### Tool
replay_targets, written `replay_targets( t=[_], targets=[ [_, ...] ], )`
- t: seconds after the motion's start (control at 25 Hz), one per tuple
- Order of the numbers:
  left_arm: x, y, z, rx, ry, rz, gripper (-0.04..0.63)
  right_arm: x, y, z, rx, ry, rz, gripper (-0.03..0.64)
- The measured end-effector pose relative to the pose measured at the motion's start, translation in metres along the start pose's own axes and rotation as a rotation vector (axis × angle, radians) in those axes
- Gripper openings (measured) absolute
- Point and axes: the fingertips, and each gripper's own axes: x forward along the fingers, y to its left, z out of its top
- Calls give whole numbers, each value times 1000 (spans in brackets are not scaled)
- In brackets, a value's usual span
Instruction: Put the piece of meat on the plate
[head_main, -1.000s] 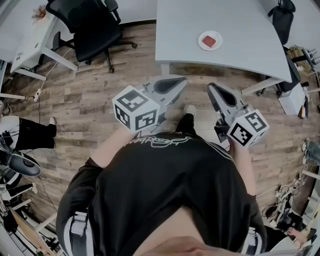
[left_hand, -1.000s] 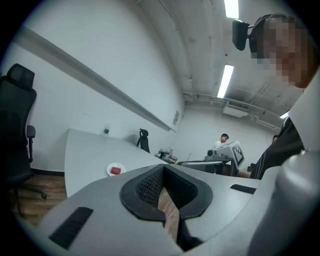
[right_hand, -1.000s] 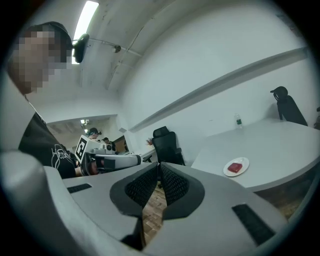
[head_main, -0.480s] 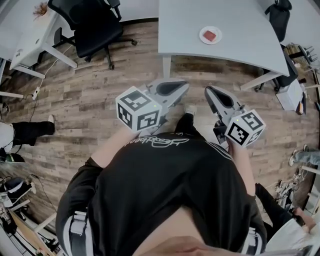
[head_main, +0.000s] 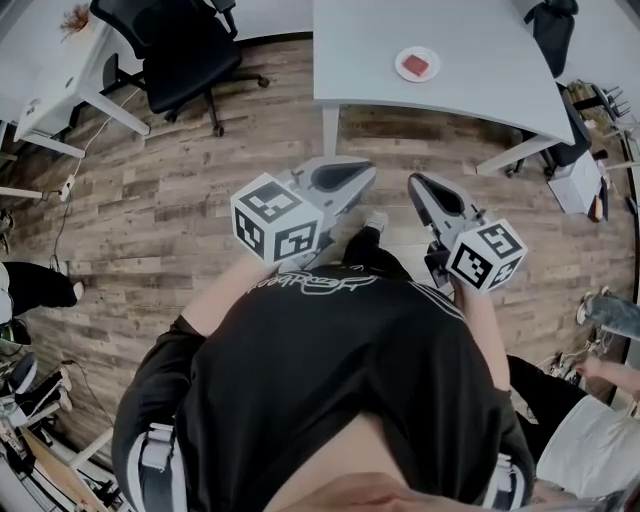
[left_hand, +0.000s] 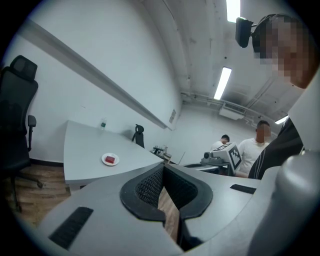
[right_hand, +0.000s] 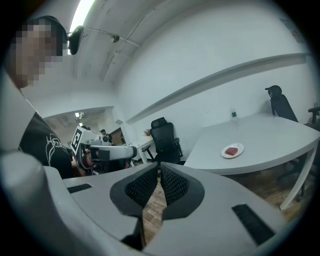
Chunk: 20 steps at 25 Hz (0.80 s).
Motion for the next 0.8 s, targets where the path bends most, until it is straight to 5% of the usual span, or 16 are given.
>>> replay_targets(
  t=[0.8],
  targets=[
    [25,1,1,-16,-1,-29,8,-10,-18,-4,13,-1,-26,21]
  ],
)
